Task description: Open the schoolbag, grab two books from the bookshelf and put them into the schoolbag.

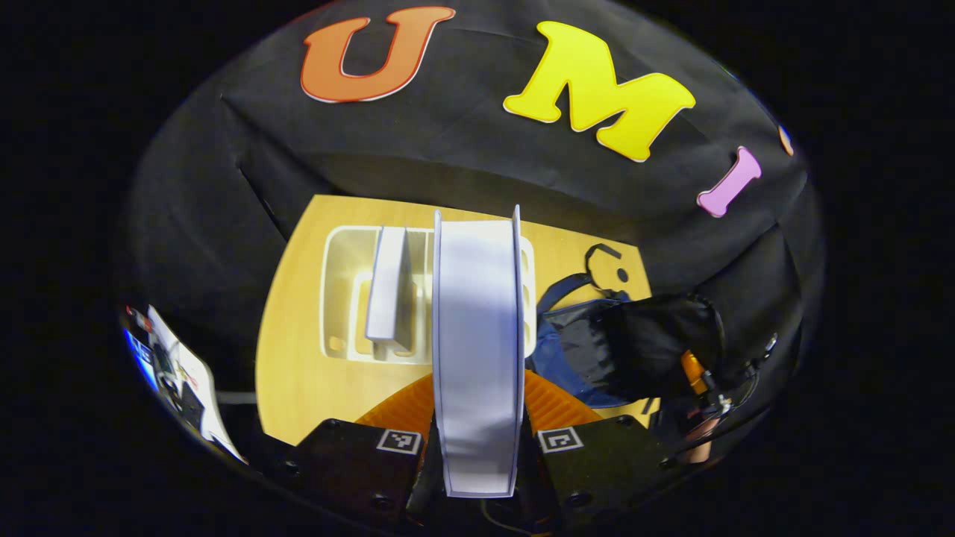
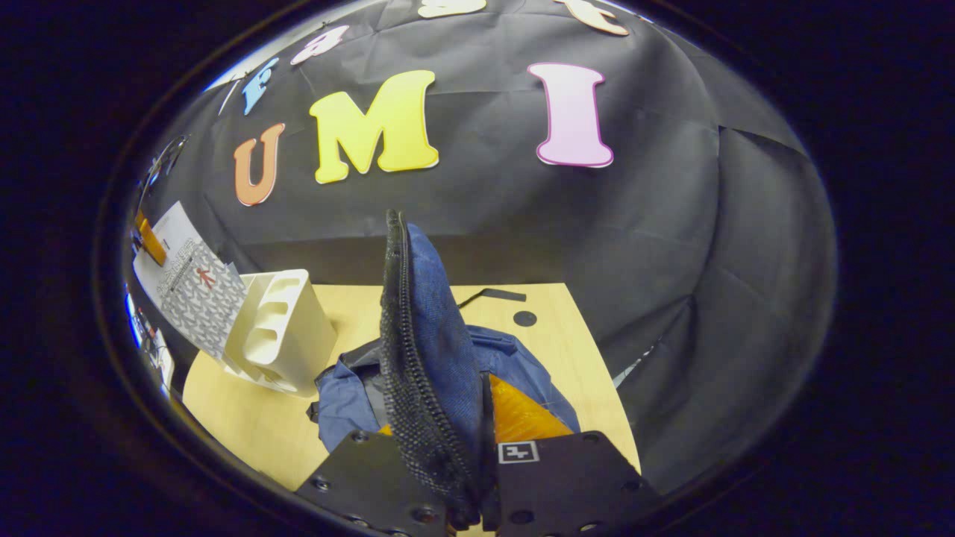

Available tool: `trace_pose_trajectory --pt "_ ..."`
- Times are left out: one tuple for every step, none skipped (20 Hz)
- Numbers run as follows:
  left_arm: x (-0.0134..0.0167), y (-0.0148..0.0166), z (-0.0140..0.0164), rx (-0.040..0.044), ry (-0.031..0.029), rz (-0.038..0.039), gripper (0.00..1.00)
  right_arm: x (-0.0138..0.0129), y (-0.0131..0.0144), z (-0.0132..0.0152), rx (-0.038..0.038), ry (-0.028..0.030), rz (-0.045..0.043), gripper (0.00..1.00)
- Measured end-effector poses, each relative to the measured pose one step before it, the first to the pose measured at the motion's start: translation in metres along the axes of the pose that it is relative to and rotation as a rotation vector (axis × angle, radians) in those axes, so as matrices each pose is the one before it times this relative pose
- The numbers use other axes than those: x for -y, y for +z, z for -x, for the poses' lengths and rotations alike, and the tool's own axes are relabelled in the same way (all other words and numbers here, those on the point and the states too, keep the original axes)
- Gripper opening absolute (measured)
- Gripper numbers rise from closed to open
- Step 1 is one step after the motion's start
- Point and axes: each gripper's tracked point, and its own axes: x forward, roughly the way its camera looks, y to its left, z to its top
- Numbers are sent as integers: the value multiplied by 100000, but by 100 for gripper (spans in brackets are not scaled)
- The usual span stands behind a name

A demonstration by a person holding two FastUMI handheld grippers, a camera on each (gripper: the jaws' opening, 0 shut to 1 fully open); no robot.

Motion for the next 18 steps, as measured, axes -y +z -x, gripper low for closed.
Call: trace_pose_trajectory --pt "1123 -603 -347 224 -5425 3844 42 -51 -80 54 -81 -493 432 5" --pt "1092 -436 -797 175 -4812 3491 43 -64 -2 50 -84 -263 553 5" --pt "940 -726 -1076 -335 -4357 3657 42 -82 -142 -47 -161 -238 694 5" --pt "1105 -730 -1204 -240 -4003 3651 42 -148 -47 -94 -55 -211 501 5" --pt "1065 -1075 -1351 -821 -4022 3485 42 -148 18 35 -52 -131 122 5" --pt "1060 -1048 -1296 -1179 -3726 2603 43 -124 124 -105 37 20 -238 5" --pt "762 -1130 -1631 -1093 -2929 1830 42 89 -168 -125 -333 -428 -543 5" --pt "227 -1259 -1501 -1157 -1806 1234 42 146 -4 -87 -289 -775 -1532 4" --pt "239 -1305 -1597 -1156 -1581 426 42 55 -88 -42 -200 -266 -2021 4" --pt "282 -884 -1636 -675 -1856 85 42 96 -93 -23 -57 -417 -1489 4" --pt "-201 -700 -1599 -744 -1156 264 42 71 -61 -92 -132 -524 -341 4" --pt "-242 -550 -1441 -971 -507 1455 43 65 37 83 189 -247 30 5" --pt "-181 -602 -1852 -1295 -372 2654 43 87 122 56 228 -319 -25 5" --pt "-131 -284 -1435 -802 -1078 2683 43 38 8 20 -128 -663 -575 5" --pt "-110 -290 -1429 -1042 -1387 2612 42 89 -84 36 -160 -572 -909 5" --pt "26 -158 -1230 -685 -1531 1574 43 -94 86 51 50 -131 -1272 5" --pt "47 -60 -1182 -19 -1146 191 42 -23 -20 56 210 -184 -1028 5" --pt "19 -205 -1293 2 -1362 -322 42 -48 76 7 -8 -16 -376 5"
